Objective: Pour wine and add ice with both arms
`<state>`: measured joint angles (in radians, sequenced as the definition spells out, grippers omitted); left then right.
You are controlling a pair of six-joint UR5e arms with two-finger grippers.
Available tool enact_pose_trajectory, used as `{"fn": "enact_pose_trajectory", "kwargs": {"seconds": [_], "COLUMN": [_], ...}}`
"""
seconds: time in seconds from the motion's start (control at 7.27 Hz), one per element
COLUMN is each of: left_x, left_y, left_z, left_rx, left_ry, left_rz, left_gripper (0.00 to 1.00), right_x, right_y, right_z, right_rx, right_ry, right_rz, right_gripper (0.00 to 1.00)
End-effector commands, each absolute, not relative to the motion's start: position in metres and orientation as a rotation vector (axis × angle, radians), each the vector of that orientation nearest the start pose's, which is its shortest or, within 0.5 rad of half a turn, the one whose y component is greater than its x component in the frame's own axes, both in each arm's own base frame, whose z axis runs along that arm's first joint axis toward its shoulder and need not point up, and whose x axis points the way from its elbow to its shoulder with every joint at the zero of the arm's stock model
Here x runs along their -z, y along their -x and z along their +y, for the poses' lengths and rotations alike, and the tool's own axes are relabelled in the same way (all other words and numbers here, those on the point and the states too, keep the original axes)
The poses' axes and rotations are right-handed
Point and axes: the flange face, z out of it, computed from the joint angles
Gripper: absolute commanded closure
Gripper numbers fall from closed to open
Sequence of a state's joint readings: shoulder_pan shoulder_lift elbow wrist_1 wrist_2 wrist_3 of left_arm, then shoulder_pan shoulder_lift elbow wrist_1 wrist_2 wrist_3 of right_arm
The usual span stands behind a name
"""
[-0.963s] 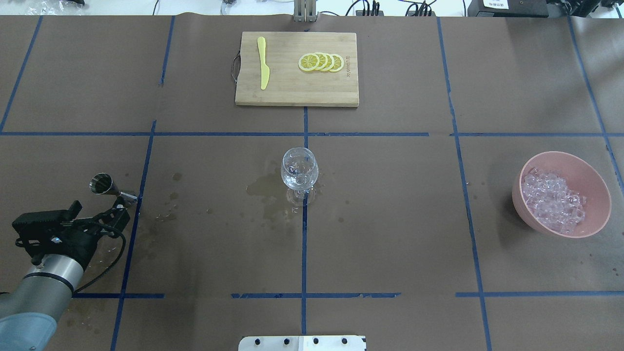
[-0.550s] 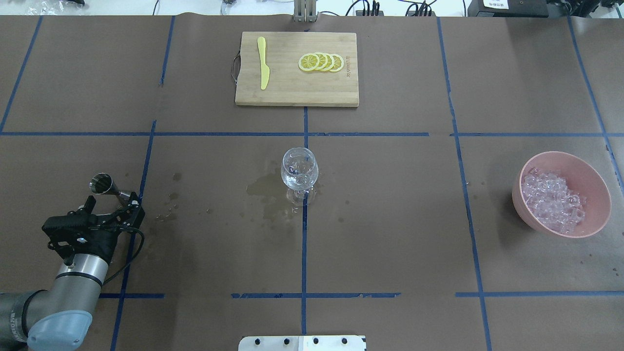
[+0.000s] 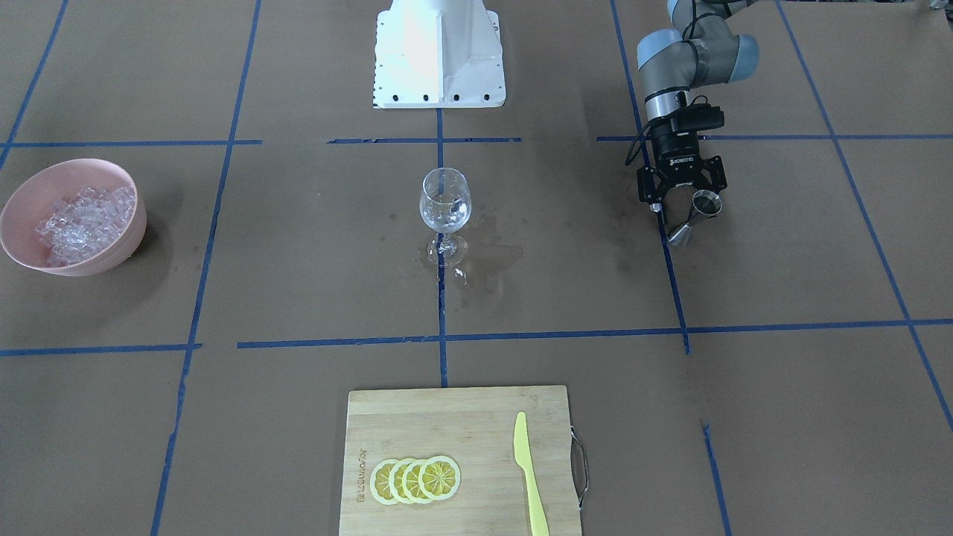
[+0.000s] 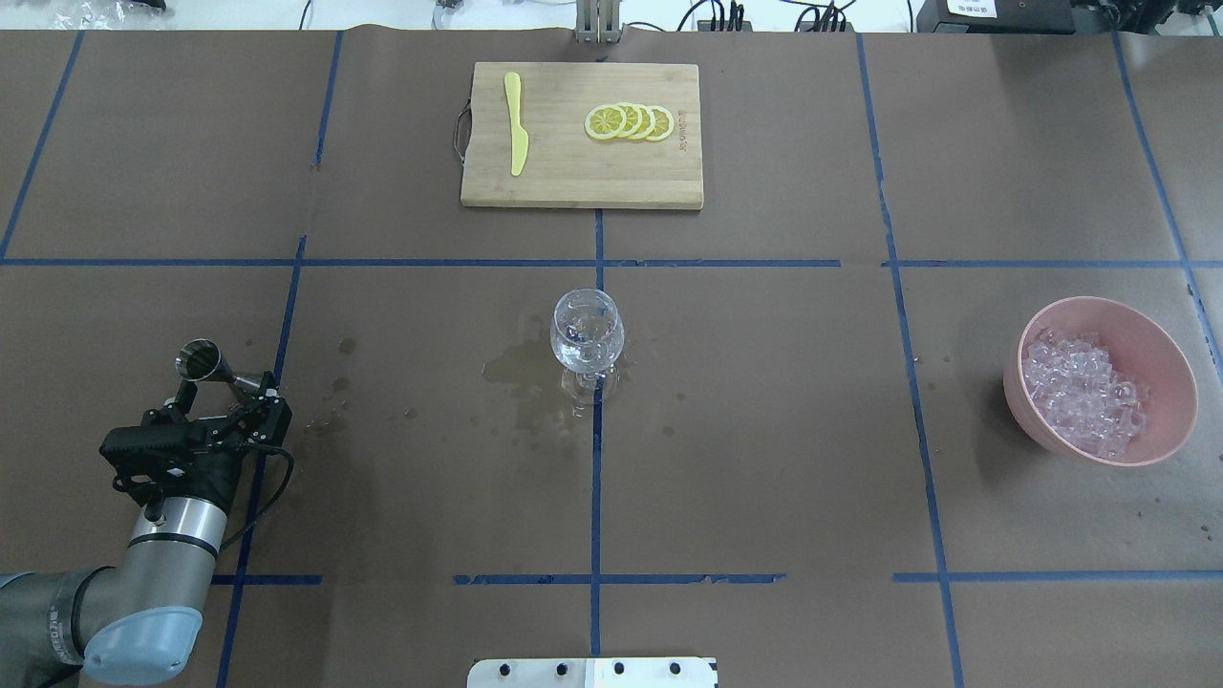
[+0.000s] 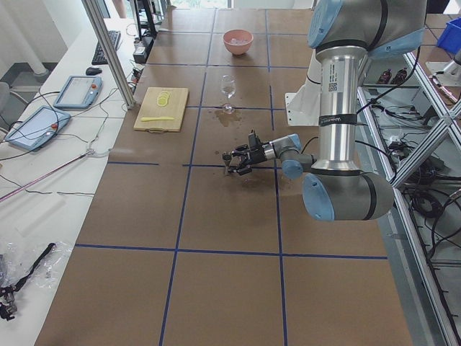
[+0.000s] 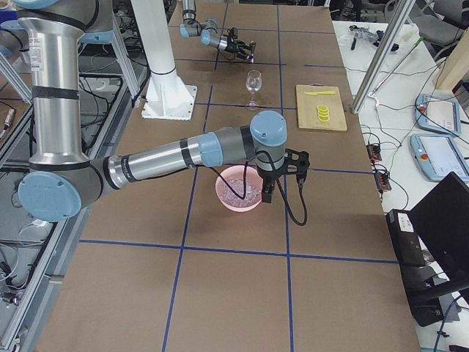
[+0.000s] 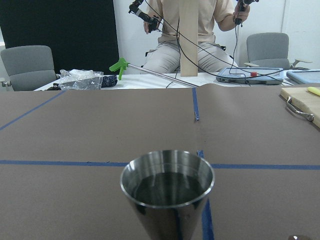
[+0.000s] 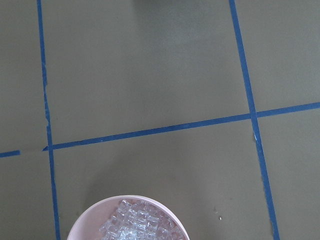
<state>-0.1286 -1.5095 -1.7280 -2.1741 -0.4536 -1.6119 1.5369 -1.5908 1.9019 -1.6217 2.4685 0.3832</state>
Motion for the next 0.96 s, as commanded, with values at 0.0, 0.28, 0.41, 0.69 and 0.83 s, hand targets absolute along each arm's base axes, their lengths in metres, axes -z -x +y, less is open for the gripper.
{"fn": "enact_pose_trajectory", "kwargs": {"seconds": [0.0, 0.28, 0.41, 0.69, 0.83], "left_x": [-0.5208, -0.5208, -0.5205, -0.521, -0.5208], "left_y": [-0.4382, -0.4378, -0.4377, -0.4367, -0.4356], "left_z": [-0.2817, -0.2823, -0.2823, -0.2829, -0.2835], "left_rx": [0.538, 0.539, 0.542, 0.544, 0.546], "left_ry": [-1.107, -1.108, -1.107, -1.107, -1.108], "left_rz": [0.577, 0.576, 0.579, 0.579, 0.579], "left_gripper": [0.29, 0.34, 0.45, 0.67, 0.77], "right_x": [-0.4968, -0.496, -0.496, -0.4959, -0.4959], "right_y": [-0.0354, -0.0325, -0.031, -0.0309, -0.0309], "right_z": [-0.4782, -0.4782, -0.4783, -0.4783, -0.4783], "right_rx": [-0.205, -0.212, -0.209, -0.208, -0.21], "right_ry": [-0.052, -0.044, -0.043, -0.042, -0.041], "right_rz": [-0.931, -0.931, -0.931, -0.933, -0.933], "right_gripper": [0.0, 0.0, 0.0, 0.0, 0.0]}}
